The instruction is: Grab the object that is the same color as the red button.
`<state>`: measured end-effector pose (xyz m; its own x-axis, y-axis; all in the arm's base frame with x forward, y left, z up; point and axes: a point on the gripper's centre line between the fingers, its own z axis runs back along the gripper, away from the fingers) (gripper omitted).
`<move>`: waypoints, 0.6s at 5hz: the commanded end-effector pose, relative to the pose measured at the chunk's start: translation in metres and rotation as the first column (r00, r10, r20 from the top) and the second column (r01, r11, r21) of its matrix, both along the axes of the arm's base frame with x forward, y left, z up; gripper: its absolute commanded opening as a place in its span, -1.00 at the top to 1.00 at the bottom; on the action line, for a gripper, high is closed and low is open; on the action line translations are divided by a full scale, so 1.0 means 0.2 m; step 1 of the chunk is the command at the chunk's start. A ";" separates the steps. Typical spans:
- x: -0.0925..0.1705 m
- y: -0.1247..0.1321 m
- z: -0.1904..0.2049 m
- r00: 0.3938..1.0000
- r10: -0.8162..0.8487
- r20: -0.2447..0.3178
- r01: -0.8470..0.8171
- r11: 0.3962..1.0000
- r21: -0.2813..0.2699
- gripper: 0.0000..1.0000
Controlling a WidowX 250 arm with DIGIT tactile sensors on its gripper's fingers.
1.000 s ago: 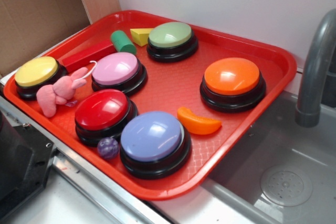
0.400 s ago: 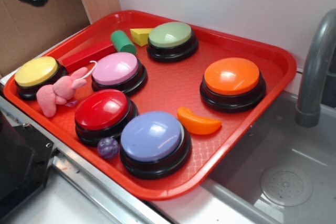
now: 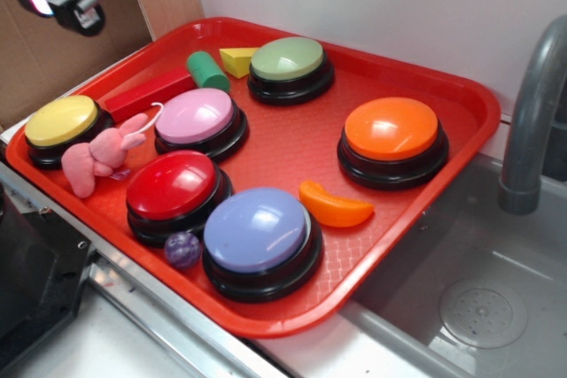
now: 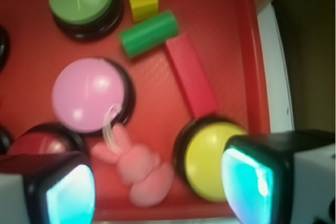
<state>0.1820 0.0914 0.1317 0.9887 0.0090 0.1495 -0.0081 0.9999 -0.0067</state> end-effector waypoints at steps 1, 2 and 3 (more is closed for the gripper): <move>0.18 0.15 -0.23 0.995 -0.094 0.023 0.094 0.995 0.025 -1.00; 0.22 0.19 -0.34 0.993 -0.118 0.014 0.118 0.993 0.031 -1.00; 0.24 0.24 -0.43 0.995 -0.096 -0.011 0.097 0.995 0.030 -1.00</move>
